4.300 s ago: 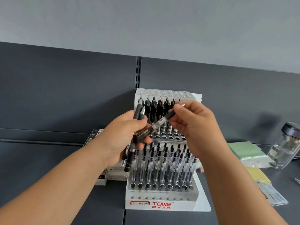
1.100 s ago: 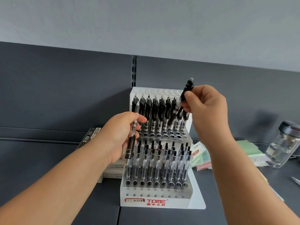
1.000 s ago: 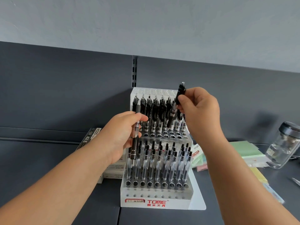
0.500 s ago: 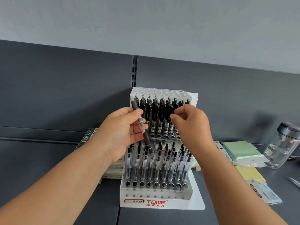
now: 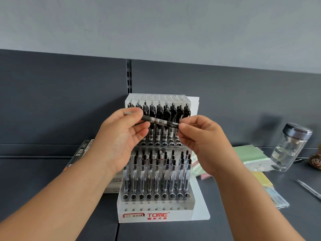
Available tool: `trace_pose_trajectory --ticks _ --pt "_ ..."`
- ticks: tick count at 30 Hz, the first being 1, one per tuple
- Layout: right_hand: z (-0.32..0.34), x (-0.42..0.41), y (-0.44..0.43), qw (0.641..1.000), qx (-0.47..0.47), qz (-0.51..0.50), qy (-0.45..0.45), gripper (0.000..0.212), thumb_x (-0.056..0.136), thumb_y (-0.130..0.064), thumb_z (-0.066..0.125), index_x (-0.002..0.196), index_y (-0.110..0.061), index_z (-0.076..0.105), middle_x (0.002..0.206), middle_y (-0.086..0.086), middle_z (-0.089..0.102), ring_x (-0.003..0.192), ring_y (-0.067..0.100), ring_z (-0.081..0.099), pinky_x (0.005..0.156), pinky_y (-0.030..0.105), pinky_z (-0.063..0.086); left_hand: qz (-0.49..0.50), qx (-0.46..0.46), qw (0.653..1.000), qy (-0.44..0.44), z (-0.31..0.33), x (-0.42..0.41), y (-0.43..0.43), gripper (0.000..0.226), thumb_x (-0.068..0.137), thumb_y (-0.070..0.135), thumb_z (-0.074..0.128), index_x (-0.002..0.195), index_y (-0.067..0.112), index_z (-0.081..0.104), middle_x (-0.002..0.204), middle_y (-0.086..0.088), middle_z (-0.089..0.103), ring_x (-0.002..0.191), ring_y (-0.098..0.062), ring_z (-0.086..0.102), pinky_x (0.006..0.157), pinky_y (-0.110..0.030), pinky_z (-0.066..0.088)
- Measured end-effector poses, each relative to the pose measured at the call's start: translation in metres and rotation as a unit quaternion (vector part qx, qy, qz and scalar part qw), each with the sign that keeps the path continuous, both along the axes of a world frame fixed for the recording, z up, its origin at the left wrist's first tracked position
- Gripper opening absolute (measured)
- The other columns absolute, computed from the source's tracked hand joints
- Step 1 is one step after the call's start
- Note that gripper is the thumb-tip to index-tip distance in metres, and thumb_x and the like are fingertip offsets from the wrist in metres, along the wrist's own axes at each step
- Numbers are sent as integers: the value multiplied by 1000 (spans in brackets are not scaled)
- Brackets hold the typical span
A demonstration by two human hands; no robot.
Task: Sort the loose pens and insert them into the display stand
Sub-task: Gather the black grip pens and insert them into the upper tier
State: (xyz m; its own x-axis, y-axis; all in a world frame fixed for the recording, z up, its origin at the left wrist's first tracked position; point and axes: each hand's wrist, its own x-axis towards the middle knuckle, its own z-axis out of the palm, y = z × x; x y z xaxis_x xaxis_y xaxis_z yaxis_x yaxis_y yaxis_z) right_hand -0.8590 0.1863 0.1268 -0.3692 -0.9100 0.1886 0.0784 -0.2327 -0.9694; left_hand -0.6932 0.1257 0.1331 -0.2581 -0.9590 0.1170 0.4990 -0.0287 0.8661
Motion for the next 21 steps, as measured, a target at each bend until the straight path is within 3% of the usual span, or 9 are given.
trace_pose_trajectory --ticks 5,8,13,15,19,21 --pt "5 -8 -6 962 -35 35 -267 12 87 0 59 86 -11 55 68 1 61 59 10 60 62 22 54 6 -94 981 -172 -10 -1 4 18 82 -7 63 86 10 63 80 -5 64 74 -15 64 71 -27 55" --pt "3 -5 -13 955 -22 29 -293 4 92 -8 57 88 -9 55 68 3 61 61 12 61 60 22 55 26 -179 948 -262 -12 -6 6 24 78 -8 67 85 15 65 82 -2 65 74 -11 62 73 -23 53" --pt "7 -1 -18 987 -38 -24 -155 14 95 -11 53 82 -10 56 70 4 62 68 16 62 66 26 56 50 -278 879 -383 -18 -5 0 23 80 5 72 91 24 64 90 7 64 80 -2 62 73 -14 51" --pt "15 -4 -18 994 -63 -79 -41 16 95 -9 54 81 -12 60 77 6 66 74 18 63 70 29 57 67 -317 824 -465 -22 1 -2 20 84 24 69 103 28 62 100 14 59 93 0 57 84 -19 48" --pt "25 -10 -22 968 -100 -161 163 17 93 -12 56 83 -22 64 78 -1 69 73 16 65 74 37 58 74 -388 686 -611 -29 10 -2 45 90 53 49 128 30 53 121 16 48 119 -4 40 90 -21 32" --pt "26 -10 -24 954 -107 -174 219 18 93 -13 57 83 -26 63 75 -5 68 72 20 63 75 45 57 65 -405 655 -635 -32 11 -2 52 90 58 43 133 29 49 124 14 47 122 -6 36 95 -22 31"
